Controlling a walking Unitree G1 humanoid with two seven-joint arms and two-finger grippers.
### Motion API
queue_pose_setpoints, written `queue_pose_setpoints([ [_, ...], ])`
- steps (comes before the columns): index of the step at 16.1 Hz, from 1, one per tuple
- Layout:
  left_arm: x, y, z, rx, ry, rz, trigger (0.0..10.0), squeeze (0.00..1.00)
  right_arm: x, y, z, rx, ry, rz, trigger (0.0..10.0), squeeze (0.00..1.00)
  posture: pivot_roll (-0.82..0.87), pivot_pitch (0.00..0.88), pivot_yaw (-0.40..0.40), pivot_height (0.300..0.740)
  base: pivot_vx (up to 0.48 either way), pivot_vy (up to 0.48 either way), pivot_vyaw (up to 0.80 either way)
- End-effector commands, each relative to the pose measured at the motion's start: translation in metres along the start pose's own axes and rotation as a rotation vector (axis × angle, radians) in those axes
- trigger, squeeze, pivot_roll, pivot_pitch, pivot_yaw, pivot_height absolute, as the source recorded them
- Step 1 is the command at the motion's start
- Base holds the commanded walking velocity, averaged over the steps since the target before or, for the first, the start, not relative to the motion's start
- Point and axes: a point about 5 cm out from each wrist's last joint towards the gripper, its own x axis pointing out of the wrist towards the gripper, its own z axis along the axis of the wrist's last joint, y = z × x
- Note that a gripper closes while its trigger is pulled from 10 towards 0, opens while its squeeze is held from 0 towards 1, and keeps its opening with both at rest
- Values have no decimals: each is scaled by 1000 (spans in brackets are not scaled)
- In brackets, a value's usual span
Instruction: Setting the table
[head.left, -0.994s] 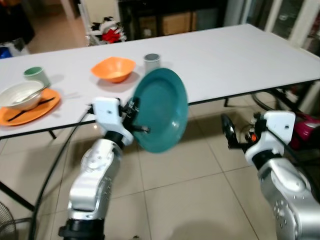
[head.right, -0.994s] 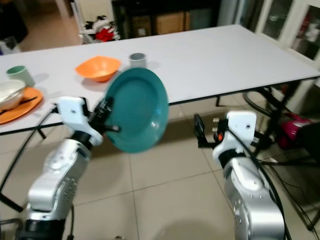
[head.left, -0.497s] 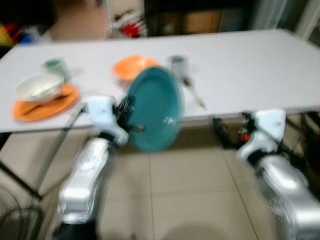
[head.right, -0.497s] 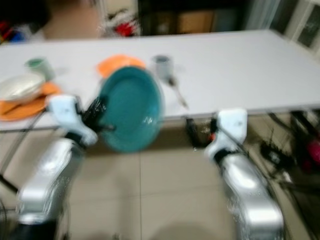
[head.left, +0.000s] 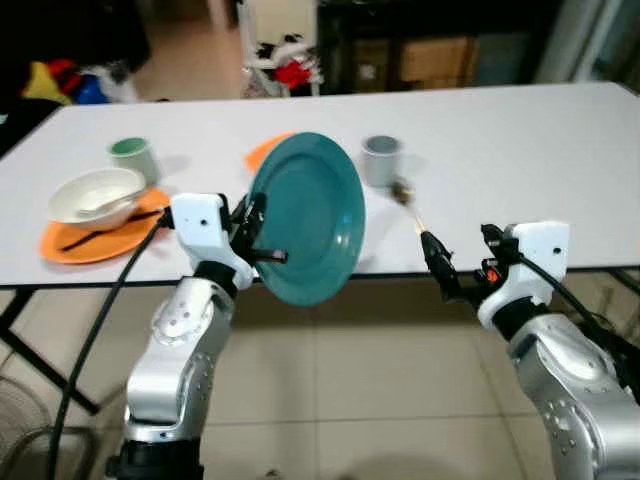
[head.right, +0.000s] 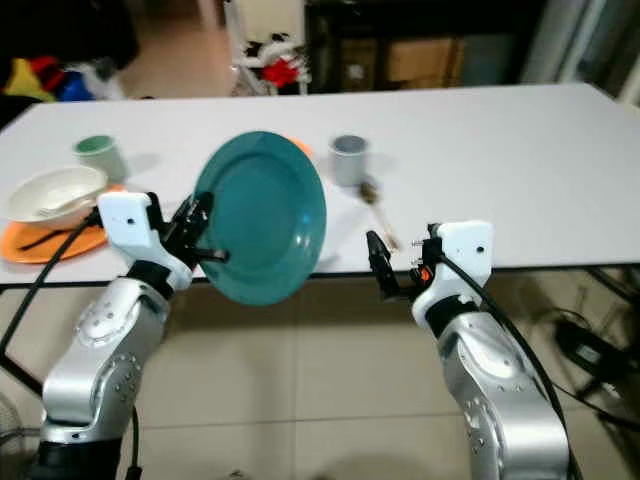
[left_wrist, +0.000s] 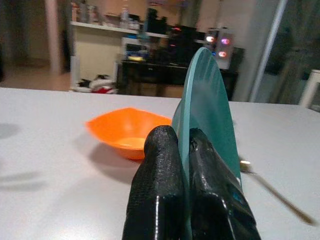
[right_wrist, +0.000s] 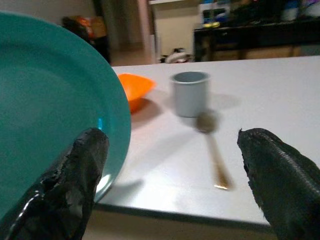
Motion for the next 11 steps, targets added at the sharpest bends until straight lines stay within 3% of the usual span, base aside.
queue_pose_setpoints([
  [1, 1, 2, 9, -8, -41, 6, 10000, 0, 0, 3, 6, 13, -25, 35, 10000, 0, 28, 0, 61, 740, 341, 0, 0],
  [2, 2, 0, 11, -64, -55, 0, 10000, 0, 0, 2, 7, 57, -31, 49, 10000, 0, 26, 0, 58, 740, 345, 0, 0],
  [3, 3, -2, 14, -155, -81, -9, 10000, 0, 0, 2, 7, 124, -36, 68, 10000, 1000, 26, 0, 58, 740, 0, 0, 0],
  [4, 5, -3, 17, -272, -95, -23, 10000, 0, 0, -1, 6, 210, -40, 105, 10000, 1000, 22, 0, 56, 740, 0, 0, 0],
  [5, 5, -2, 18, -308, -101, -29, 10000, 0, -1, -4, 4, 239, -37, 111, 10000, 1000, 22, 0, 56, 740, 0, 0, 0],
  [9, 17, 10, 21, -586, -129, -67, 10000, 0, 8, -31, 1, 535, -78, 138, 10000, 1000, 22, 0, 52, 740, 0, 0, 0],
  [11, 22, 6, 16, -671, -101, -111, 10000, 0, 14, -34, -1, 603, -68, 179, 10000, 1000, 18, 0, 60, 740, 0, 0, 0],
])
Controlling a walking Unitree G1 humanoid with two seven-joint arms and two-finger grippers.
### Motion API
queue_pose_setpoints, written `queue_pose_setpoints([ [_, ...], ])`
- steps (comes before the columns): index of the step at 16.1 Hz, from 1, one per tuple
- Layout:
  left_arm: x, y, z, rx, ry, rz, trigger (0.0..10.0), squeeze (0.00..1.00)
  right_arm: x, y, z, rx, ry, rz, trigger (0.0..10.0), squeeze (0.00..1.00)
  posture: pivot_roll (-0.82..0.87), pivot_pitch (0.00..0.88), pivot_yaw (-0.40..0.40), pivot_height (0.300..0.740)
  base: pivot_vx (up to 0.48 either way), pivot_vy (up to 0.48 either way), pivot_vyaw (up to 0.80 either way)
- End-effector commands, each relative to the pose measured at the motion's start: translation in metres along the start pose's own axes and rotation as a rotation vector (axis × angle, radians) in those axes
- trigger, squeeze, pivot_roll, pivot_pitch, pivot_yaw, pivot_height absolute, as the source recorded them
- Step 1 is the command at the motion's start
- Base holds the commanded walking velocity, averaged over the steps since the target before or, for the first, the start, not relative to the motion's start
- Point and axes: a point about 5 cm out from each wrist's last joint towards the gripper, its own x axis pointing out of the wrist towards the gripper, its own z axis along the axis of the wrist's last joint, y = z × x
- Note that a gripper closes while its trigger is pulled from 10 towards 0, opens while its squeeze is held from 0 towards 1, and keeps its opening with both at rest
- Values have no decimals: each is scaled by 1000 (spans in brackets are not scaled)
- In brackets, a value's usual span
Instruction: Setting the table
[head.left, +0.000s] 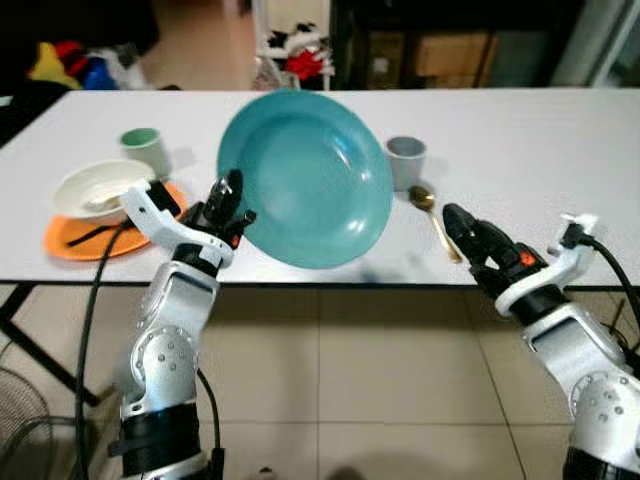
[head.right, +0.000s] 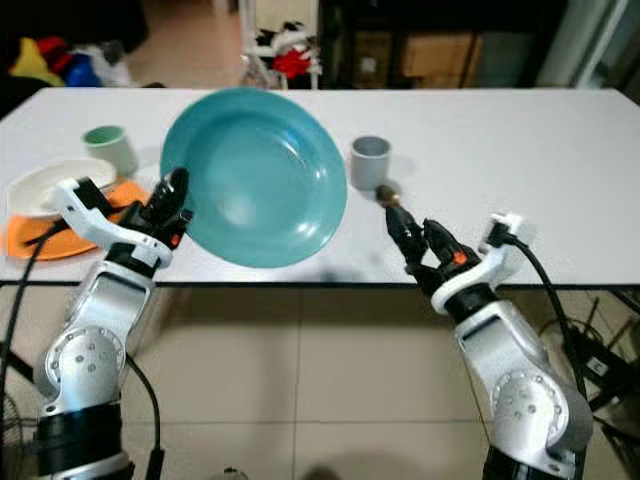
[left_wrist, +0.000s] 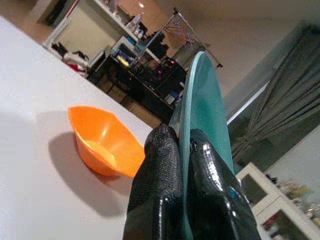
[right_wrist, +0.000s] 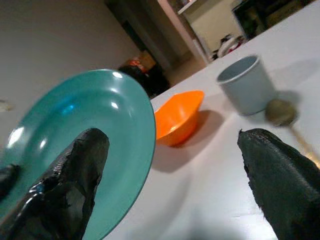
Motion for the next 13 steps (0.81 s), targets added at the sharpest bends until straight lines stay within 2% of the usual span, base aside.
queue_pose_setpoints([
  [1, 10, -13, -4, -73, 27, -93, 10000, 0, 6, 4, 0, 68, 20, 85, 10000, 1000, 18, 0, 60, 740, 0, 0, 0],
  [2, 12, -15, -7, -105, 47, -110, 10000, 0, 8, 6, 0, 104, 24, 129, 10000, 1000, 18, 0, 66, 740, 0, 0, 0],
  [3, 17, -19, -10, -166, 72, -140, 10000, 0, 12, 5, -2, 144, 44, 166, 10000, 0, 21, 0, 68, 740, 0, 0, 0],
  [5, 21, -23, -12, -224, 88, -170, 10000, 0, 16, 4, -5, 158, 82, 175, 10000, 0, 20, 0, 69, 740, 0, 0, 0],
  [8, 23, -28, -19, -253, 151, -213, 10000, 0, 23, 11, -8, 177, 93, 208, 10000, 0, 25, 0, 74, 740, 0, 0, 0],
  [9, 23, -30, -21, -279, 164, -231, 10000, 0, 25, 11, -10, 180, 103, 198, 784, 0, 25, 0, 74, 740, 0, 0, 0],
  [10, 22, -31, -22, -280, 186, -245, 10000, 0, 26, 12, -10, 207, 90, 206, 0, 0, 29, 0, 74, 740, 0, 0, 0],
  [13, 21, -30, -21, -229, 180, -248, 10000, 0, 28, 14, -7, 277, 55, 218, 0, 0, 32, 0, 74, 740, 0, 0, 0],
])
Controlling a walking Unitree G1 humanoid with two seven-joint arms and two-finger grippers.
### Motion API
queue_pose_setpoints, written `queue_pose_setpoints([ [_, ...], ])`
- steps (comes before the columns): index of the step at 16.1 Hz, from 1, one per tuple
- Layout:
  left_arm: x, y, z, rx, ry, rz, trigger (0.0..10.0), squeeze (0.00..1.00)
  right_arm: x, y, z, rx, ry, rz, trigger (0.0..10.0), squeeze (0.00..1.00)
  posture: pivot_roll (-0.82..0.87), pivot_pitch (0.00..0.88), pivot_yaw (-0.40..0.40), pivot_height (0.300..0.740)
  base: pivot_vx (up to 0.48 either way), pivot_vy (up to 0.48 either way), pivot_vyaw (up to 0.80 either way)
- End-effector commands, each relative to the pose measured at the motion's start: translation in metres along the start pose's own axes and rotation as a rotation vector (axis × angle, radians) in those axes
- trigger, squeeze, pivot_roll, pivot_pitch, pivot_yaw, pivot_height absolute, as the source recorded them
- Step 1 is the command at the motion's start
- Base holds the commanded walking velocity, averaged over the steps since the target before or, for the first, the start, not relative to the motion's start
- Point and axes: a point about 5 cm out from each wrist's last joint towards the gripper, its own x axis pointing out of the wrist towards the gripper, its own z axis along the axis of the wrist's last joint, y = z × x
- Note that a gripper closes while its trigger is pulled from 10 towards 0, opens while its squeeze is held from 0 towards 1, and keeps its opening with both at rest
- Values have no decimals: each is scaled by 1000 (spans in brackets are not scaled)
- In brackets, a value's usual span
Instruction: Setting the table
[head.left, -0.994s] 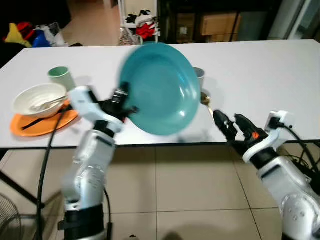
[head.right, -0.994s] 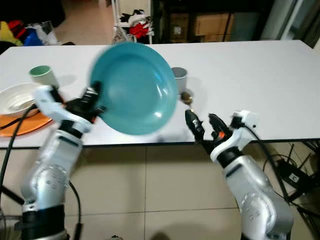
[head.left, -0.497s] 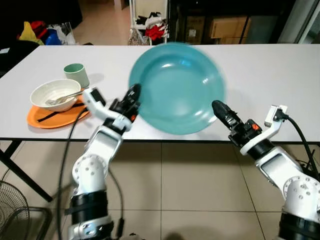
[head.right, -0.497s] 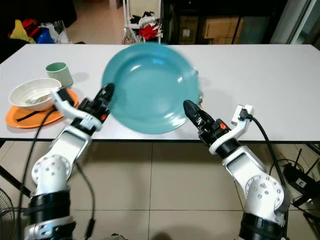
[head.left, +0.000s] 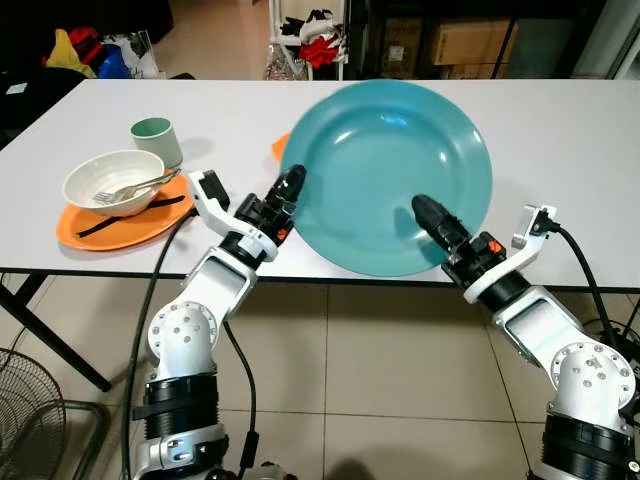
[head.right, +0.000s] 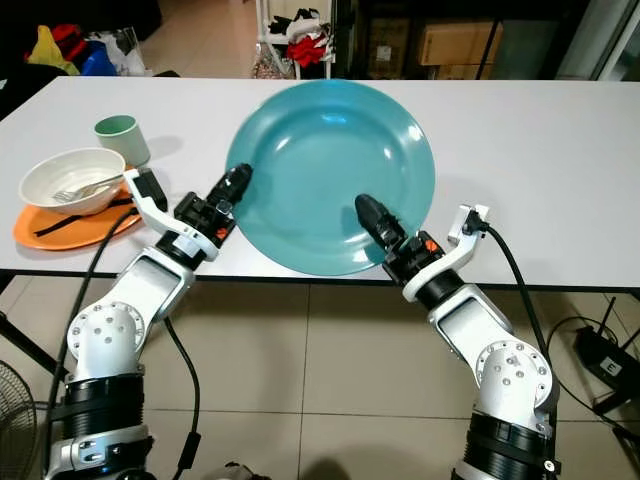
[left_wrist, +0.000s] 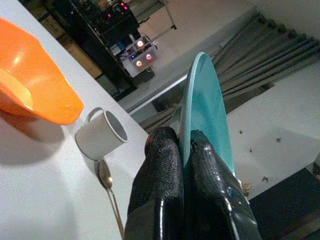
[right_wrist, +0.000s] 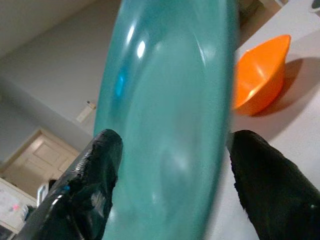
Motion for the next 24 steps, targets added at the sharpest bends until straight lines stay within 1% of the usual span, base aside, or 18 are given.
queue_pose_setpoints([
  [1, 2, -6, 2, 32, -10, -38, 10000, 0, 3, 2, 2, 25, -8, 12, 0, 0, 32, 0, 74, 740, 0, 0, 0],
  [3, 2, -8, 5, 61, -17, -47, 10000, 0, 3, 2, 1, 69, -7, 26, 0, 0, 35, 0, 74, 740, 0, 0, 0],
  [10, 3, -10, 7, 104, -24, -76, 10000, 0, 3, -4, -6, 84, 51, -34, 0, 0, 35, 0, 77, 740, 0, 0, 0],
  [16, 3, -12, 6, 142, -9, -90, 10000, 0, 4, -8, -11, 88, 73, -77, 0, 0, 38, 0, 80, 740, 0, 0, 0],
  [17, 3, -10, 6, 160, -9, -76, 10000, 1000, 5, -10, -11, 90, 71, -89, 0, 0, 39, 0, 80, 740, 0, 0, 0],
  [20, 2, -6, 13, 197, -32, -50, 10000, 1000, 6, -15, -11, 98, 62, -129, 0, 0, 42, 0, 82, 740, 0, 0, 0],
  [22, -3, -1, 19, 226, -43, -23, 10000, 1000, 4, -19, -11, 107, 51, -160, 0, 0, 50, 0, 80, 740, 0, 0, 0],
  [23, -4, 0, 21, 237, -45, -17, 10000, 643, 4, -19, -10, 106, 45, -167, 0, 0, 51, 0, 80, 740, 0, 0, 0],
  [24, -9, 3, 28, 282, -50, 3, 10000, 0, 2, -22, -9, 110, 29, -196, 0, 0, 52, 0, 82, 740, 0, 0, 0],
])
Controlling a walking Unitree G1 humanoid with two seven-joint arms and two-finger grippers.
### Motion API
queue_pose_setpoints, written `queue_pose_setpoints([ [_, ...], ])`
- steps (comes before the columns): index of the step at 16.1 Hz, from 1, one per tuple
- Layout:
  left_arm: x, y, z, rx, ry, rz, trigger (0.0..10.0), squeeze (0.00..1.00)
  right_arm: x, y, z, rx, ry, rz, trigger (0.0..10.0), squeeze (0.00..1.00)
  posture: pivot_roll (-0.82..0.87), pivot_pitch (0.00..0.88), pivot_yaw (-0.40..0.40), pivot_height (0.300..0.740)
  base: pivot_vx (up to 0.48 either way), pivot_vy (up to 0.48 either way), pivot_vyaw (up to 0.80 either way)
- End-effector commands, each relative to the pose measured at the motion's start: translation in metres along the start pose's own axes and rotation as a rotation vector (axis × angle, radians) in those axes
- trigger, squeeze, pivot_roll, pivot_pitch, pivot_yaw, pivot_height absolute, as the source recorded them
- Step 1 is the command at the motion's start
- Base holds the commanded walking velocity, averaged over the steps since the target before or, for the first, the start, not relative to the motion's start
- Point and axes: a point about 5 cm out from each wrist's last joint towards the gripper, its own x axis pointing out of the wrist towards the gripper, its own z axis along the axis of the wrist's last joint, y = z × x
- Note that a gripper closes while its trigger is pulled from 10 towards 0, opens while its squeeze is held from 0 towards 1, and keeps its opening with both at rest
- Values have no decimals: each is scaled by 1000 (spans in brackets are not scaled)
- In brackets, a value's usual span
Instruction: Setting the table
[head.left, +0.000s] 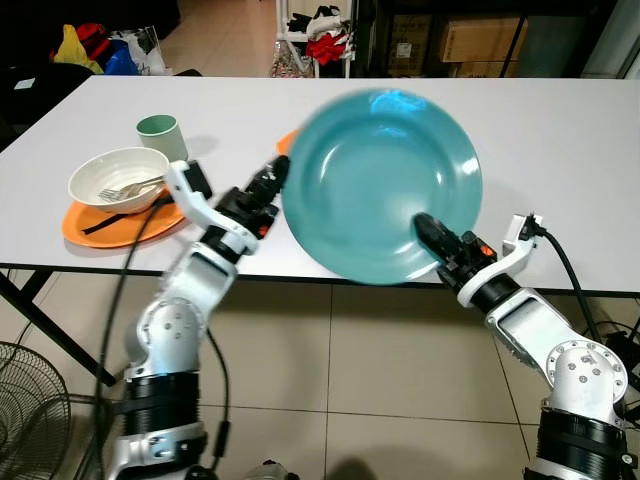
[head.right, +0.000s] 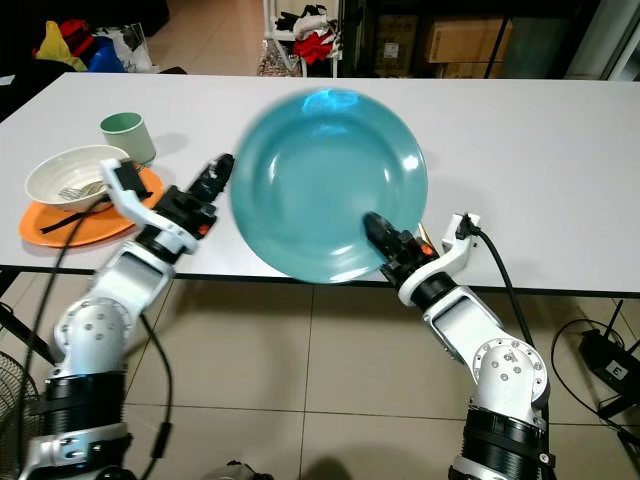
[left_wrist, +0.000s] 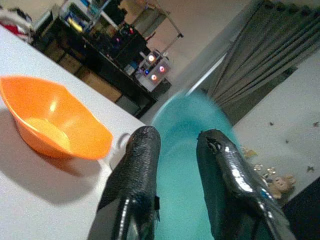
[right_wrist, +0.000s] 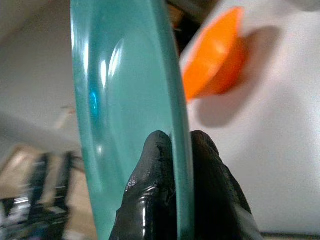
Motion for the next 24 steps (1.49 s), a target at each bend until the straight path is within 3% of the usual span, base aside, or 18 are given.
queue_pose_setpoints([
  [1, -7, 5, 10, 67, -16, 19, 10000, 0, -1, -4, 2, 10, -25, -39, 0, 0, 53, 0, 83, 740, 0, 0, 0],
  [3, -25, 19, 28, 204, -10, 71, 10000, 0, -10, -17, 0, 30, -23, -107, 0, 0, 56, 0, 82, 740, 0, 0, 0],
  [6, -42, 21, 38, 301, 24, 77, 10000, 0, -17, -22, -5, 60, -16, -144, 0, 0, 67, 0, 78, 740, 0, 0, 0],
  [7, -45, 18, 36, 368, 66, 54, 10000, 0, -18, -24, -6, 80, -18, -167, 0, 0, 67, 0, 78, 740, 0, 0, 0],
  [8, -49, 7, 26, 515, 158, -11, 10000, 0, -17, -27, -8, 118, -15, -209, 0, 0, 72, 0, 75, 740, 0, 0, 0],
  [9, -49, 3, 22, 556, 186, -33, 10000, 0, -17, -28, -9, 126, -12, -218, 0, 0, 72, 0, 75, 740, 0, 0, 0],
  [11, -54, -10, 5, 729, 306, -131, 10000, 0, -14, -32, -13, 157, 18, -278, 0, 0, 76, 0, 73, 740, 0, 0, 0],
  [13, -58, -20, -6, 777, 367, -197, 10000, 0, -9, -36, -14, 199, 38, -328, 0, 0, 76, 0, 73, 740, 0, 0, 0],
  [15, -59, -26, -10, 774, 372, -216, 10000, 0, -3, -35, -11, 235, 38, -351, 0, 0, 82, 0, 69, 740, 0, 0, 0],
  [20, -60, -27, -11, 806, 388, -231, 10000, 0, 24, -34, 2, 291, 49, -387, 0, 0, 91, 0, 67, 740, 0, 0, 0],
  [21, -60, -28, -12, 811, 395, -237, 10000, 0, 31, -39, 4, 304, 64, -416, 2431, 0, 97, 0, 66, 740, 0, 0, 0],
  [22, -60, -29, -12, 813, 398, -242, 10000, 0, 39, -43, 5, 306, 74, -438, 6627, 0, 102, 0, 66, 740, 0, 0, 0],
  [23, -59, -29, -12, 813, 398, -244, 10000, 0, 45, -44, 8, 310, 70, -447, 10000, 0, 103, 0, 65, 740, 0, 0, 0],
  [24, -59, -30, -12, 814, 398, -247, 10000, 0, 50, -46, 10, 314, 60, -459, 10000, 0, 114, 0, 61, 740, 0, 0, 0],
])
